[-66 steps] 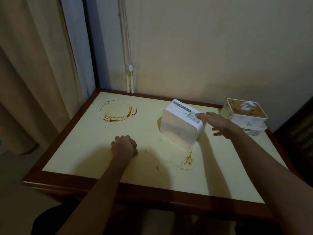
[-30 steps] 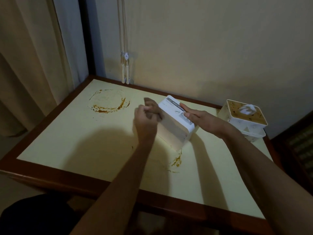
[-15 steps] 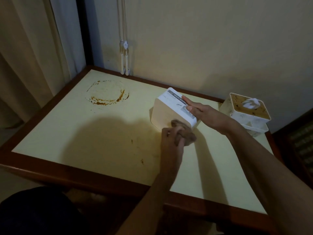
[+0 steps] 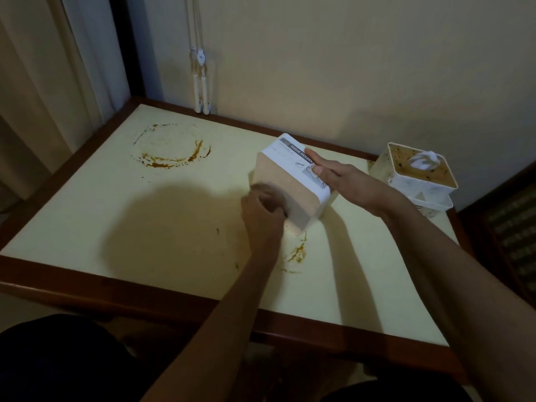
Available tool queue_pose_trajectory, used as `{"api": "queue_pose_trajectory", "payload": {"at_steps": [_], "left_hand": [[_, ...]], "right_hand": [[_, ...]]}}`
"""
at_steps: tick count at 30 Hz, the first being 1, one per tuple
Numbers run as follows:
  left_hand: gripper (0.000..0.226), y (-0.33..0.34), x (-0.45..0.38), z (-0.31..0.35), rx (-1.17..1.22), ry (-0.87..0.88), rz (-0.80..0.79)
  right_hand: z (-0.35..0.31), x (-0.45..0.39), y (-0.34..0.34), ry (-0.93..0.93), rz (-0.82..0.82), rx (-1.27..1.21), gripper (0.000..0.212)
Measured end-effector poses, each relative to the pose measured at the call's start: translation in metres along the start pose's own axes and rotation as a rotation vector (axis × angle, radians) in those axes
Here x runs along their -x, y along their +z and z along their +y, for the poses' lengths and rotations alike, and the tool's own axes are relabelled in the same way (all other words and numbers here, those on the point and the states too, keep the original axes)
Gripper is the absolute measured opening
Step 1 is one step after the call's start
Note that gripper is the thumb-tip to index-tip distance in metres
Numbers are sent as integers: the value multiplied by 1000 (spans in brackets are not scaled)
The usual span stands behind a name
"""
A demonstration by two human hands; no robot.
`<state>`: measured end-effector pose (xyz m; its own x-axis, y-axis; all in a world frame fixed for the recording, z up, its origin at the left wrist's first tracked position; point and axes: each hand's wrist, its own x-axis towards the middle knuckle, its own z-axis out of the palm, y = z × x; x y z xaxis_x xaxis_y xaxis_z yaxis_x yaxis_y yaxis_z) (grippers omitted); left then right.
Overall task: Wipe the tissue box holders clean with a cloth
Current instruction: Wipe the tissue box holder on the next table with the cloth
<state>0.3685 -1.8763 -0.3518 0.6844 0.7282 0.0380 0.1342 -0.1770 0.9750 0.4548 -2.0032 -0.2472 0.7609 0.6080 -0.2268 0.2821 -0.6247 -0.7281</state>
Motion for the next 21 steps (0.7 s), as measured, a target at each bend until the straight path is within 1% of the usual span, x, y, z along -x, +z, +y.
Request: {"api": "queue_pose_trajectory", "payload": {"at_steps": [2,5,7,9,11,14,16,19,21], "left_hand": [[23,10,29,-12,-65,24,-100],[21,14,53,-22,-199,227,-253],[18,8,45,-23,-284,286,-357],[22,-2,24,-23,-306,296,-413],[28,-13,-5,-24,-302,284,-369],[25,-36,-49,-24,-364,206,-254],[26,-46,-70,-22,-340,223,-204],[31,-47,-79,-27,-328,296,-189],[26,-43,-75,-34,-345,288,-213]], "right_hand": [[0,0,0,-6,-3,1,45],[-1,0,-1,-10,-10,11,45],[-3,0,-2,-9,-21,17,46],[-3,1,-3,-11,-31,25,46],[-3,1,-4,-12,-34,21,46],[-1,0,-5,-6,-38,20,46],[0,-1,-5,0,-42,10,45],[1,-2,-4,0,-38,-4,45],[1,-1,-3,3,-33,-33,45]]}}
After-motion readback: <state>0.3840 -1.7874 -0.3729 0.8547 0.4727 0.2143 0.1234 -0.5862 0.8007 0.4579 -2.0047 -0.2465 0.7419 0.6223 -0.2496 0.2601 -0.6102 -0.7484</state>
